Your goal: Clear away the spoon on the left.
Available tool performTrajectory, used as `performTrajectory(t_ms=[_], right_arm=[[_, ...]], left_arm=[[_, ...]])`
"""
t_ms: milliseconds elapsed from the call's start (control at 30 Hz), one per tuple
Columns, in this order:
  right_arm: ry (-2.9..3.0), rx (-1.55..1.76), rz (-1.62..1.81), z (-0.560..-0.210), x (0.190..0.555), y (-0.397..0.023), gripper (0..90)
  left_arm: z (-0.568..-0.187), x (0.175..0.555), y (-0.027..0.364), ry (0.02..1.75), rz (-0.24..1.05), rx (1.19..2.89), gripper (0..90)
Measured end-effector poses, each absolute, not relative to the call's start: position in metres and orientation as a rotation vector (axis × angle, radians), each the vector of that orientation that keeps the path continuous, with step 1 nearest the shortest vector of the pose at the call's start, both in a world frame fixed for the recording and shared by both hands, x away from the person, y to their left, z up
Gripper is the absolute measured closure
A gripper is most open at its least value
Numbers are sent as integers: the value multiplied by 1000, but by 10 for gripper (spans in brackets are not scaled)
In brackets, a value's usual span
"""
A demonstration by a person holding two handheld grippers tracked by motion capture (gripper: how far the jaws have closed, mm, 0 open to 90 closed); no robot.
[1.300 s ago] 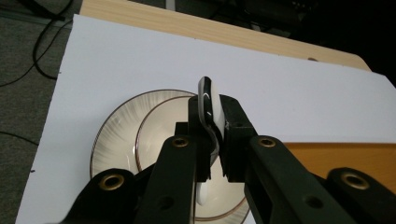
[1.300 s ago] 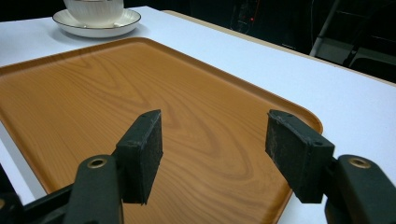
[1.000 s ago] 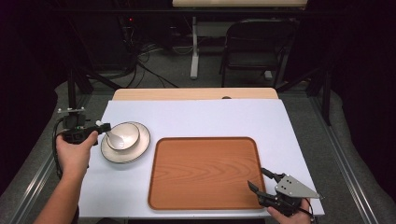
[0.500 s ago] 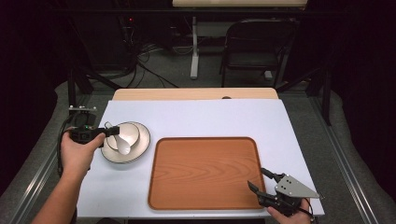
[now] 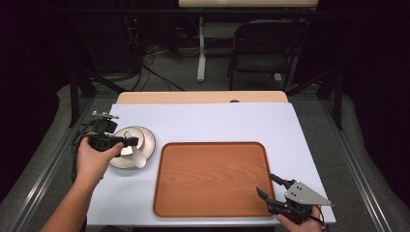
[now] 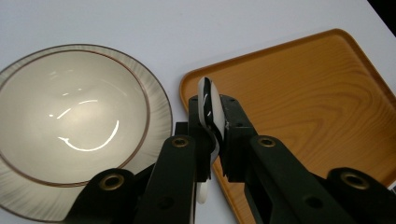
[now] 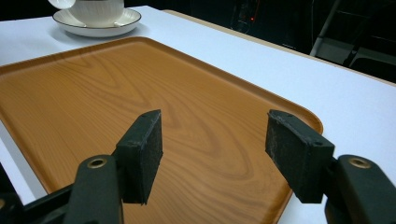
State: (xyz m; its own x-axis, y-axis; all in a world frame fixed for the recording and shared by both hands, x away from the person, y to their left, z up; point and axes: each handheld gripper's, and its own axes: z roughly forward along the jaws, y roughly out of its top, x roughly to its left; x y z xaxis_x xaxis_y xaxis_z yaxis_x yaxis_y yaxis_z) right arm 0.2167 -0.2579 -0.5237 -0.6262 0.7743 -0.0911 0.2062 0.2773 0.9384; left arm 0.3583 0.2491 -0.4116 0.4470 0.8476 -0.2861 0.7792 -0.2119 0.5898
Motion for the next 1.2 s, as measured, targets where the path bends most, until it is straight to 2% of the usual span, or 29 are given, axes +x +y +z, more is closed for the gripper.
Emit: performTrajectory(t_ms=[1200], right_arm=[[1962, 833, 1382, -522, 215, -258, 355]], left_arm=[[-443, 351, 165, 1140, -111, 2196, 848]])
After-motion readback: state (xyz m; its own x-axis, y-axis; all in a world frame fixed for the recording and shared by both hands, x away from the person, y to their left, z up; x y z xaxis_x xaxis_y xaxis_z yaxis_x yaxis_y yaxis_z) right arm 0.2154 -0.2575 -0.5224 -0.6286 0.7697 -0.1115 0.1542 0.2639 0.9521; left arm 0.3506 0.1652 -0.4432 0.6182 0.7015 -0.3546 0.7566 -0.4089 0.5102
